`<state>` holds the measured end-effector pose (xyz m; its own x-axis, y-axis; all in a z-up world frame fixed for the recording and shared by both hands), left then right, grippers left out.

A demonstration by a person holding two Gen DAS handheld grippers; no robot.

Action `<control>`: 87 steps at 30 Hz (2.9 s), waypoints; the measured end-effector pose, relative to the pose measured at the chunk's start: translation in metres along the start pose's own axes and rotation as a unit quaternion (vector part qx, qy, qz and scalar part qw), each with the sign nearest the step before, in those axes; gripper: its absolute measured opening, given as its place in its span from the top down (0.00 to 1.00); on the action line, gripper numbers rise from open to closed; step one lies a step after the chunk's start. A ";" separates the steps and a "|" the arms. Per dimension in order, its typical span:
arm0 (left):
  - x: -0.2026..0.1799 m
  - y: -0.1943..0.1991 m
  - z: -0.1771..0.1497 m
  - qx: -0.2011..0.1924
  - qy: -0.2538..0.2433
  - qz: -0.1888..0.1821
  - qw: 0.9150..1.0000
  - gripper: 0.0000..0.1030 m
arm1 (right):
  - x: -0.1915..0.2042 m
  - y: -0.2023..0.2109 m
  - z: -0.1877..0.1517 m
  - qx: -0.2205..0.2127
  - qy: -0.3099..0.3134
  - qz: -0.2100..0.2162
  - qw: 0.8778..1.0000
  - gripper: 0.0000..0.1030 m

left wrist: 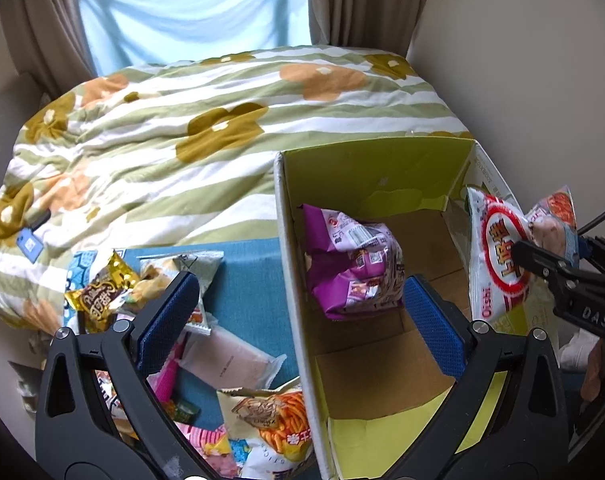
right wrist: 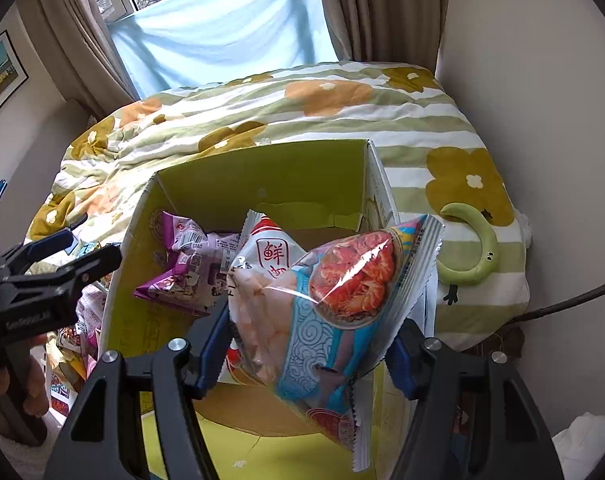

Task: Organize snacks
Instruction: 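Carry both bags into the cardboard box and open both grippers, then withdraw both grippers from the box back toward the snack pile, then grasp the cream cake bag with the left gripper while the right grasps the pink candy bag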

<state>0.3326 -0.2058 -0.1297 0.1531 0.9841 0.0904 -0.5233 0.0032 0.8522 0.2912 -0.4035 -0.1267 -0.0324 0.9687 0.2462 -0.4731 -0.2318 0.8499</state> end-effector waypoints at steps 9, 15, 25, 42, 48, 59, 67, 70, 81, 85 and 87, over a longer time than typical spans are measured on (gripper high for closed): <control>0.024 0.003 -0.006 0.002 0.015 0.003 1.000 0.02 | 0.013 -0.027 0.036 0.001 0.039 -0.055 0.998 0.38; 0.036 -0.001 -0.006 0.004 0.022 0.006 1.000 0.02 | 0.014 -0.056 0.048 0.028 0.042 -0.065 0.997 0.34; 0.042 -0.015 -0.015 0.012 -0.001 -0.008 1.000 0.02 | 0.006 -0.043 0.036 -0.003 0.025 -0.099 0.995 0.04; 0.068 0.063 -0.026 -0.066 0.001 0.010 0.998 0.02 | 0.043 0.025 0.017 -0.057 0.022 -0.090 0.994 0.04; 0.091 0.113 -0.062 -0.095 0.031 0.023 0.995 0.02 | 0.066 0.066 -0.004 -0.097 0.029 -0.068 0.992 0.04; 0.146 0.190 -0.163 -0.115 0.091 0.095 0.985 0.02 | 0.116 0.111 -0.072 -0.130 0.061 0.004 0.990 0.04; 0.199 0.211 -0.224 -0.105 0.143 0.101 0.979 0.02 | 0.163 0.105 -0.124 -0.108 0.089 0.060 0.988 0.04; 0.215 0.204 -0.239 -0.094 0.149 0.093 0.980 0.02 | 0.179 0.102 -0.140 -0.100 0.094 0.072 0.988 0.04; 0.254 0.128 -0.252 -0.043 0.096 0.046 0.993 0.02 | 0.218 0.055 -0.176 -0.056 0.061 0.088 0.993 0.04; 0.257 0.087 -0.253 -0.020 0.063 0.025 0.997 0.02 | 0.225 0.027 -0.185 -0.035 0.031 0.088 0.995 0.04; 0.257 0.067 -0.253 -0.011 0.052 0.008 0.999 0.02 | 0.227 0.011 -0.188 -0.022 0.014 0.091 0.996 0.04</control>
<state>0.1251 0.0922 -0.1798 0.0568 0.9972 0.0492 -0.5443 -0.0104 0.8388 0.1132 -0.1692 -0.1486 -0.1459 0.9134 0.3801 -0.4959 -0.4000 0.7708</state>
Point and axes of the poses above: each gripper's, at about its wrist camera, not at the fingertips, and y roughly against the way its jaws point, x to its left, z to its top, the point moved 2 cm from there along -y, roughly the way its jaws point, and after that the axes turned 8 degrees about z, right-handed, at the moved point
